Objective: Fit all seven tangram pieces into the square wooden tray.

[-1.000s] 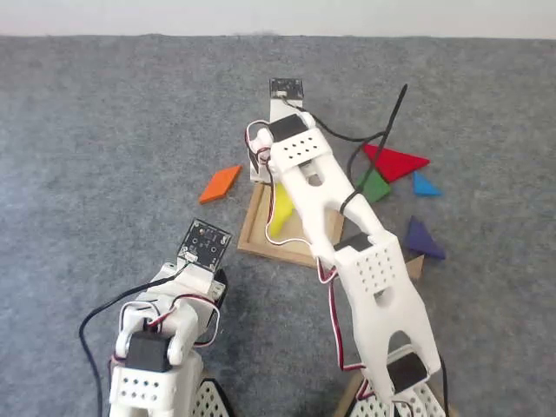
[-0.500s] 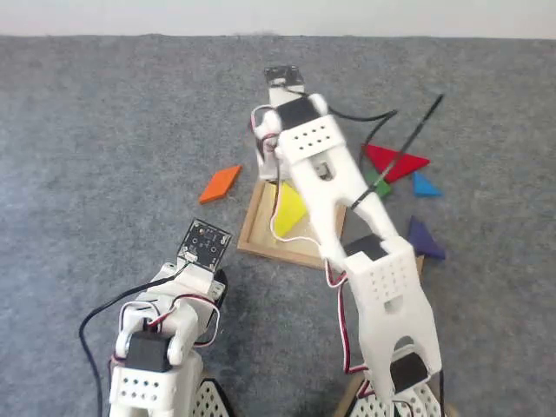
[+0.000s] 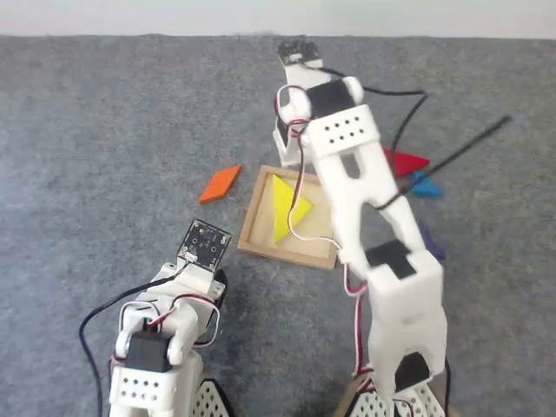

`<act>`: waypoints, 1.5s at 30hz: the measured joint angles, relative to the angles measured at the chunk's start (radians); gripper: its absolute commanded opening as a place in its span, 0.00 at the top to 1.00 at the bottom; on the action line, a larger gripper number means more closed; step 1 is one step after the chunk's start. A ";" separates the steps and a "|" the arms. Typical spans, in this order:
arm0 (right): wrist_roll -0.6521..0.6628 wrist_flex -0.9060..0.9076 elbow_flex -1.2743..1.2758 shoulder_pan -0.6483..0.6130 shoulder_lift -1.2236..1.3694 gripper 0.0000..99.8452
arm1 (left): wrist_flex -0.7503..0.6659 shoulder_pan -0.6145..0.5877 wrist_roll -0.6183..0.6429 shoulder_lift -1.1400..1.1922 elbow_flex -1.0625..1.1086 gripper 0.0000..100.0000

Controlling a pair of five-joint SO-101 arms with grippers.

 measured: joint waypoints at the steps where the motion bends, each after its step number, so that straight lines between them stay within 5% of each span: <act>1: 0.008 0.000 0.020 -0.003 -0.037 0.85 | 0.000 0.000 0.000 0.000 0.000 0.88; 7: 0.021 -0.146 0.339 -0.012 -0.290 0.85 | 0.000 0.000 0.000 0.000 0.000 0.88; 17: 0.206 -0.996 1.393 -0.003 -0.612 0.85 | 0.000 0.000 0.000 0.000 0.000 0.88; 34: 0.203 -0.876 1.114 0.041 -0.255 0.85 | 0.000 0.002 0.000 0.000 0.000 0.88; 45: 0.203 -0.861 1.105 -0.146 -0.253 0.85 | 0.000 0.000 0.000 0.000 0.000 0.88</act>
